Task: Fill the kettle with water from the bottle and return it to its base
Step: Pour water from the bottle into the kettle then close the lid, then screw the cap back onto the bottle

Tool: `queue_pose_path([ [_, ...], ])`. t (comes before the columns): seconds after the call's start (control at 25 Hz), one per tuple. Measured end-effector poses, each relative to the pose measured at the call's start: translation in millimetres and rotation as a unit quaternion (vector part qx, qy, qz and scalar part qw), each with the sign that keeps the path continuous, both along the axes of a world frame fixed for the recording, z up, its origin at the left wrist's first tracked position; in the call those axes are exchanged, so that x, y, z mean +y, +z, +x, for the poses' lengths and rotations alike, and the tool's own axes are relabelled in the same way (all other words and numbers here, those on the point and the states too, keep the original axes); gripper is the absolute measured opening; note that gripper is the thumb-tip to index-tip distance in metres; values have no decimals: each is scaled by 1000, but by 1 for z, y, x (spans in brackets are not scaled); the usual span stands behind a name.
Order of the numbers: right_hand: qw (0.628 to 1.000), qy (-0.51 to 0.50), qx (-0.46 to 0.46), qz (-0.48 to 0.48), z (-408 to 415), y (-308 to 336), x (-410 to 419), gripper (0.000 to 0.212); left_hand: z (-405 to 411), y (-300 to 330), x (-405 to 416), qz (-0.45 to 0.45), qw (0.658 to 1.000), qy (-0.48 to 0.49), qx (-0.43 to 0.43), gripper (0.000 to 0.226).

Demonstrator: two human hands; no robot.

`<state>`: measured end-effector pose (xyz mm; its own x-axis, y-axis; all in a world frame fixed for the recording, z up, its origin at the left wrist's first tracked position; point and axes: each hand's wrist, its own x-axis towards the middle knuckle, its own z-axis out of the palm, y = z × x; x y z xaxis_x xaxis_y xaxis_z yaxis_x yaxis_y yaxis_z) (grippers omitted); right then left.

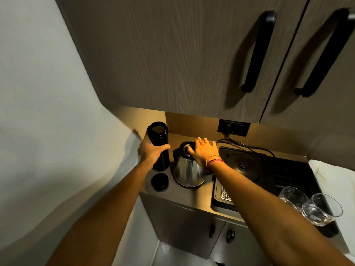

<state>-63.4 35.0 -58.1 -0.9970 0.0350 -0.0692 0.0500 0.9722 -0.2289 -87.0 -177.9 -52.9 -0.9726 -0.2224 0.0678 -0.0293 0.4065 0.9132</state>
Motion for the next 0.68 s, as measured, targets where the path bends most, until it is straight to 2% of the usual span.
queue_pose_path([
  [0.2,1000,-7,9,0,-3,-9,-10,73,3,-25,0,30,999,-6,-23,84],
  [0.36,996,77,37,12,-2,-15,-20,79,-5,-32,1,1,999,-29,-28,86],
  [0.56,996,75,42,26,-7,-18,-23,79,-12,-32,-7,-2,997,-65,-43,90],
  [0.68,995,78,44,45,-7,-21,-25,78,-5,-42,-17,-28,990,-99,-97,89],
])
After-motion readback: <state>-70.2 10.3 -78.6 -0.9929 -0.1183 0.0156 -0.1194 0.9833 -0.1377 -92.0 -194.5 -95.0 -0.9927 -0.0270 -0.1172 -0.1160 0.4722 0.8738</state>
